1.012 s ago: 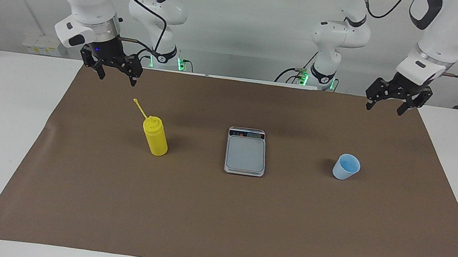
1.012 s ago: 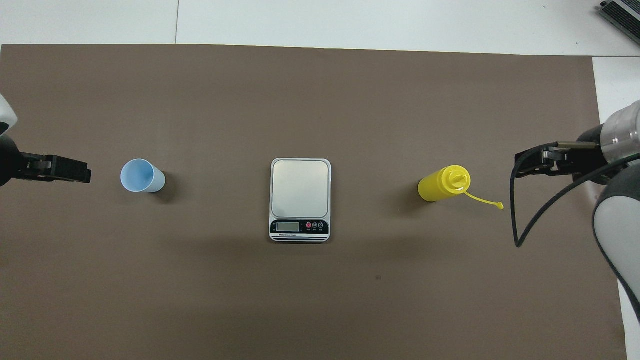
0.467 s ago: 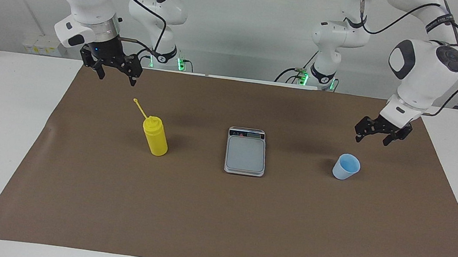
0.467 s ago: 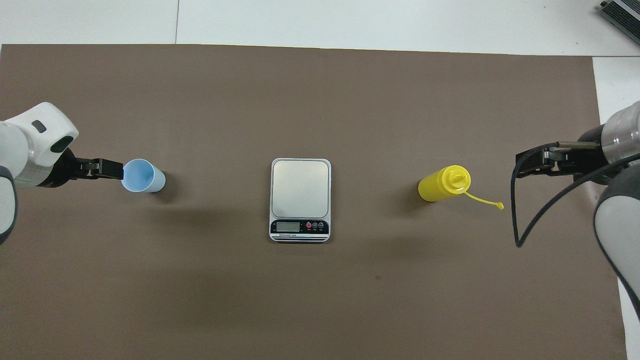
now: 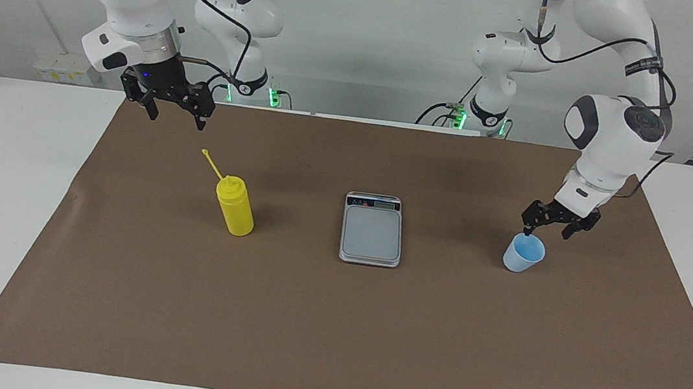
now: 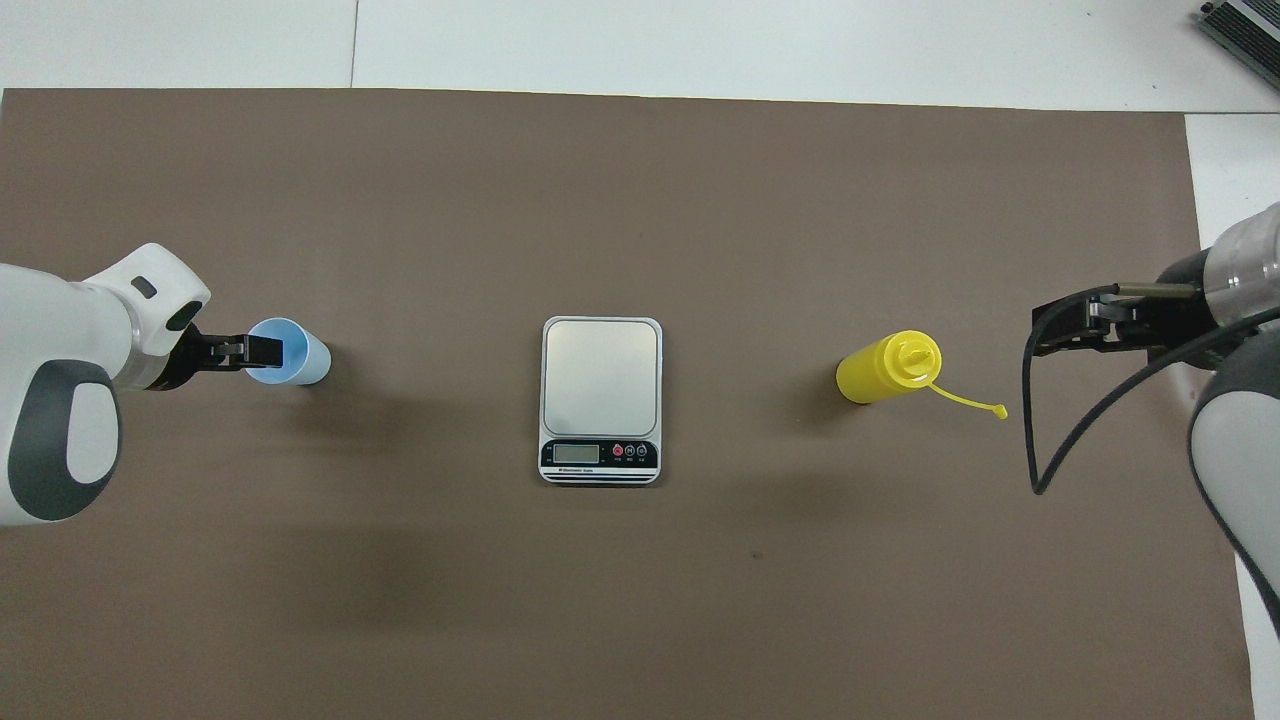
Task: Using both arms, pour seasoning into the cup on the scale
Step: 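Reach the left gripper to the blue cup and grasp it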
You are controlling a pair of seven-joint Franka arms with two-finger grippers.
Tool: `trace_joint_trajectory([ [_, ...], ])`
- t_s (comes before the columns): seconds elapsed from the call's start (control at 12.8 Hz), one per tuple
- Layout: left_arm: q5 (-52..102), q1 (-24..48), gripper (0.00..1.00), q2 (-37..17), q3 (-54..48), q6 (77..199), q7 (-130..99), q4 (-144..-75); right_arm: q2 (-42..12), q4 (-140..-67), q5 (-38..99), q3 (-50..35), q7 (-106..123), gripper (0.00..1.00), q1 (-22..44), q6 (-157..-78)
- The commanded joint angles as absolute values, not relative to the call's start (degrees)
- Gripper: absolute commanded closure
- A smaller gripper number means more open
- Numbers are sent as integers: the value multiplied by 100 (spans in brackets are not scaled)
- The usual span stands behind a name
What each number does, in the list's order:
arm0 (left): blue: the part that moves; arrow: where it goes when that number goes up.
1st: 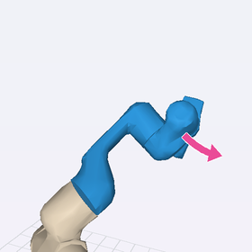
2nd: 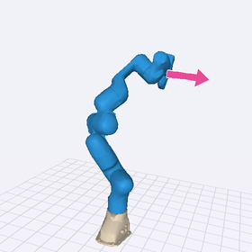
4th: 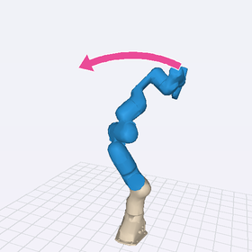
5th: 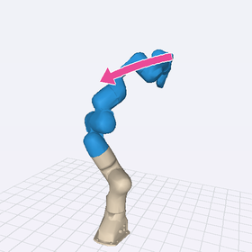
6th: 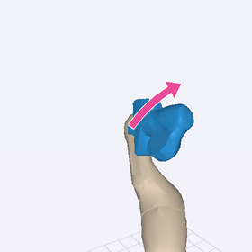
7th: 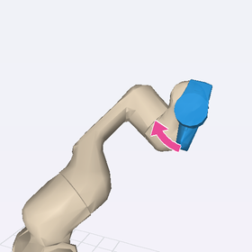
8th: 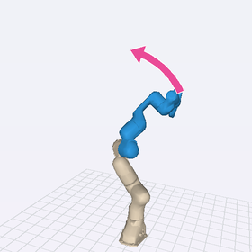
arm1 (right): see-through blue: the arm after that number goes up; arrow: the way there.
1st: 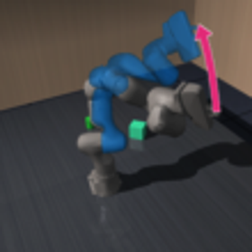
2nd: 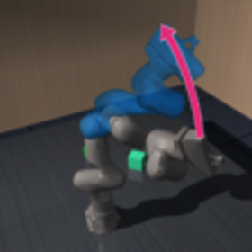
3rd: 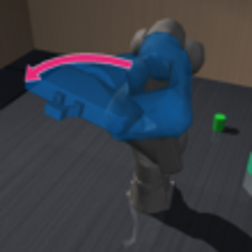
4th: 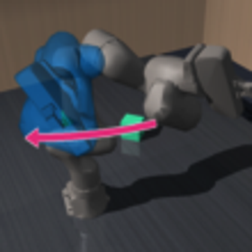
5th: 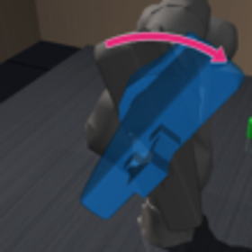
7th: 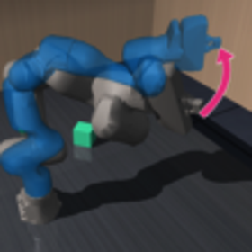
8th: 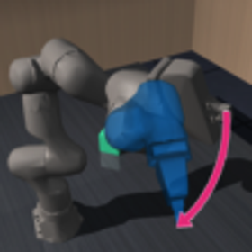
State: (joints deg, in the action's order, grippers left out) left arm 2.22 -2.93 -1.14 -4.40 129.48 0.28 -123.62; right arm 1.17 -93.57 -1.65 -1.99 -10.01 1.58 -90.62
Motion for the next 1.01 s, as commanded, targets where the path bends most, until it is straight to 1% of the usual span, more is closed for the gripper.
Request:
trace_joint_trajectory([
  [0.0, 264, -518, 0, -132, -457, 13157, 26, -12463, 202, -9396, -105, -220, -853, 0, 88, -8982],
  [0.23, 272, -519, 0, -158, -466, 13236, -61, -12472, 202, -9396, -105, -220, -853, 0, 79, -8982],
  [0.47, 290, -519, 0, -474, -466, 13701, -422, -12437, 202, -9396, -105, -220, -861, 0, 88, -8982],
  [0.7, 290, -475, 0, -492, -466, 13693, -659, -12480, 202, -9396, -105, -202, -861, 0, 70, -8983],
  [0.86, 290, -440, 21, -518, -466, 13728, -677, -12576, 202, -9396, -105, -202, -861, 0, 70, -8991],
  [0.93, 290, -431, 28, -527, -466, 13798, -703, -12690, 202, -9396, -105, -193, -861, 0, 70, -8983],
])
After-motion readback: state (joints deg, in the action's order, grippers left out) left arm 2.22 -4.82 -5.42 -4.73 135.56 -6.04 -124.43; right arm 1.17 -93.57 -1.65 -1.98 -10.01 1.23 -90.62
